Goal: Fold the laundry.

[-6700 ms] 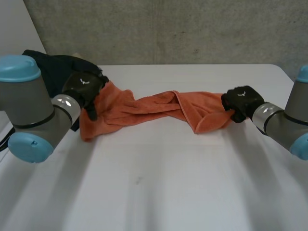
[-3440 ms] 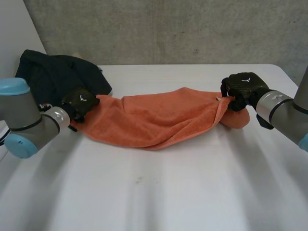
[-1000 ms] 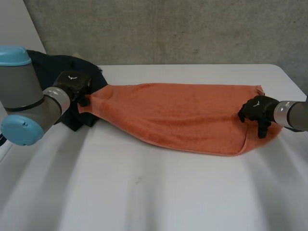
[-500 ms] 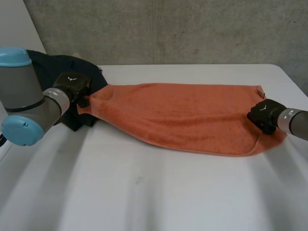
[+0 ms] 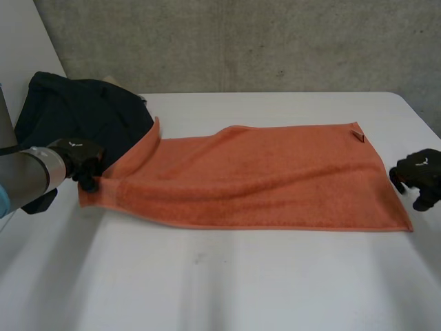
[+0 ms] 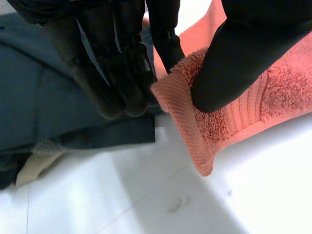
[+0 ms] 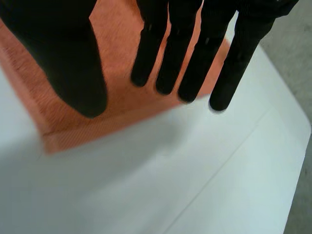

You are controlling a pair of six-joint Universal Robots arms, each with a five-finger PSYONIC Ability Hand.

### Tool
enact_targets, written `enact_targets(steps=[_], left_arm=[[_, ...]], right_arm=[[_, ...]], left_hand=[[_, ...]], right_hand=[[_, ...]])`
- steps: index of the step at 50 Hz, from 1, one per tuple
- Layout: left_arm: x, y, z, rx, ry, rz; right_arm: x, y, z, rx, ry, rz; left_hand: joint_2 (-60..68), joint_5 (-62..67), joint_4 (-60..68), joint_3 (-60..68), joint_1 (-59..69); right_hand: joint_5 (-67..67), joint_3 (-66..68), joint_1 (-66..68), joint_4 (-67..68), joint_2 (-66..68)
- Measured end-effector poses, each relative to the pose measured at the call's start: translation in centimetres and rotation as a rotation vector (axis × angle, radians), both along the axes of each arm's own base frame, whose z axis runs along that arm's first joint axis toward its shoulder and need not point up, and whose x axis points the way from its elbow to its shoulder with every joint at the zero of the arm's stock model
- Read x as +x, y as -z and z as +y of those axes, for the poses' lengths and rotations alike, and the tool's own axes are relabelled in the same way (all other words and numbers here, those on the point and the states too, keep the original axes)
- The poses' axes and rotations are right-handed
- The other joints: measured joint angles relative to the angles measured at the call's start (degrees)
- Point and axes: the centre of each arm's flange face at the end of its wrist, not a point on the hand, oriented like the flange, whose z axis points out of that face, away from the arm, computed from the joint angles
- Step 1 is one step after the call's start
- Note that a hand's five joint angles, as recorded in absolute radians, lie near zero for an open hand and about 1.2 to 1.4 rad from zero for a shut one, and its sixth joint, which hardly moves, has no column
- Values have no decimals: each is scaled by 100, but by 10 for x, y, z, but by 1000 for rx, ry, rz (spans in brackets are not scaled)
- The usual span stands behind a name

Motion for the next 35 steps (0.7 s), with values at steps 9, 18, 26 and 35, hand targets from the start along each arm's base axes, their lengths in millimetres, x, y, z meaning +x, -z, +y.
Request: enact_targets(steps=[9,18,26,35], left_arm=[[-8,-3,-22,-54,-33,16],[-15,3,-41,-49,-66,7],[-19,9,-55,-36,-88,9],[-23,8,-59,-27,-102,23]], right_arm=[[15,-6,-7,-53,-28,-133],[18,10,5,48,19,-221],[12,37,18,82,41,-275],[8,56,25,33,33,-287]], left_hand=[[0,0,0,0,0],[0,0,0,0,0],[0,0,0,0,0],[0,0,0,0,0]], right_hand=[[-1100,-1011,-886,-997,-889],[-1424,-1290,-1176,-1335,-1187],[-1440,-1290,-1176,-1336,-1187],[-1440,-1290,-1176,-1336,-1187]])
